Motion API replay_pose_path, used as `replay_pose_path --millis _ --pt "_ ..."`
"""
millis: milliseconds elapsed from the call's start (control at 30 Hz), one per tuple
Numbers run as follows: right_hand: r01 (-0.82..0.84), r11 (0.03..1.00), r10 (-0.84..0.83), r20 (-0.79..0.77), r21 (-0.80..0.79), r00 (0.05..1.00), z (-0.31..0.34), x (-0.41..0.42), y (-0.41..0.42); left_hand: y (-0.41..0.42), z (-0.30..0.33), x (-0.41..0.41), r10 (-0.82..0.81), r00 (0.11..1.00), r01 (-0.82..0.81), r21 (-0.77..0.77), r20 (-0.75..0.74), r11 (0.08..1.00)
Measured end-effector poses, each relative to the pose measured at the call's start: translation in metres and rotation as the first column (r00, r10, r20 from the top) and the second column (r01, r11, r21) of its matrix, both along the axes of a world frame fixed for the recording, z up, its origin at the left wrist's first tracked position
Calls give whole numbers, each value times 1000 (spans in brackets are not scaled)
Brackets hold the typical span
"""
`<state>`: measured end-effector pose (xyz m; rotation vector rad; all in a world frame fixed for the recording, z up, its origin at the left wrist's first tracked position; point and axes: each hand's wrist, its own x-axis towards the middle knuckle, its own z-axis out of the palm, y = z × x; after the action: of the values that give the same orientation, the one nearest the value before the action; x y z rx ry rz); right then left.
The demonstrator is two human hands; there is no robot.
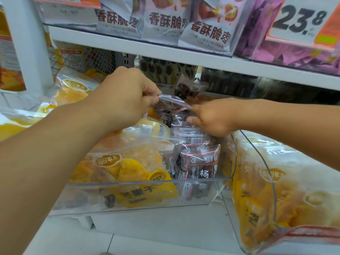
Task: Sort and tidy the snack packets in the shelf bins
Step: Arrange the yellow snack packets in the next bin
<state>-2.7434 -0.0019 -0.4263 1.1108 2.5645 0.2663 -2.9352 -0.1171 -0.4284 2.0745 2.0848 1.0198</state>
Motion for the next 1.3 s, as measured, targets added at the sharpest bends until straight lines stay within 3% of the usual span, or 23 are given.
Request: replay_pose_path --millis 133,200,267,367,467,633,733,833,1033,1100,1167,1233,1300 --pt "151 980 -158 -51 -128 986 6 -12 19 1 -1 1 -3 1000 3 -4 -1 1000" --pt "128 978 -143 -80 -168 986 12 -11 20 3 -2 0 -5 1000 5 8 4 1000" --pt "0 988 -31 -204 -152 978 20 -7 15 5 0 1 -11 1000 10 33 18 999" --pt "-234 963 120 -564 -135 817 23 -2 -1 5 2 8 -43 999 41 78 20 996" --pt "-258 957 91 -705 -134 703 14 1 -9 4 2 19 -82 996 83 57 -18 995" --pt "-92 991 134 -620 99 773 8 14 -5 3 -2 22 -54 988 31 -157 -146 987" --pt "-103 988 147 -545 111 826 1 13 1 3 -1 20 -71 982 35 -199 -177 979" --pt "-6 997 49 -600 73 799 2 0 13 3 2 21 -46 984 4 -236 -173 972" --pt "135 989 -121 -836 -56 536 -4 -8 23 5 1 21 -38 985 -9 -269 -170 963" --pt "101 980 -200 -904 -174 377 -4 -8 21 5 -1 19 -42 987 1 -258 -156 966" --pt "9 954 -288 -908 -299 304 0 -8 18 5 -1 19 -46 988 7 -250 -151 968" --pt "-6 929 -344 -869 -370 357 3 -10 17 6 -2 19 -48 987 8 -249 -153 969" --pt "120 950 -310 -812 -289 494 4 -13 19 5 -2 18 -51 987 11 -250 -153 968"
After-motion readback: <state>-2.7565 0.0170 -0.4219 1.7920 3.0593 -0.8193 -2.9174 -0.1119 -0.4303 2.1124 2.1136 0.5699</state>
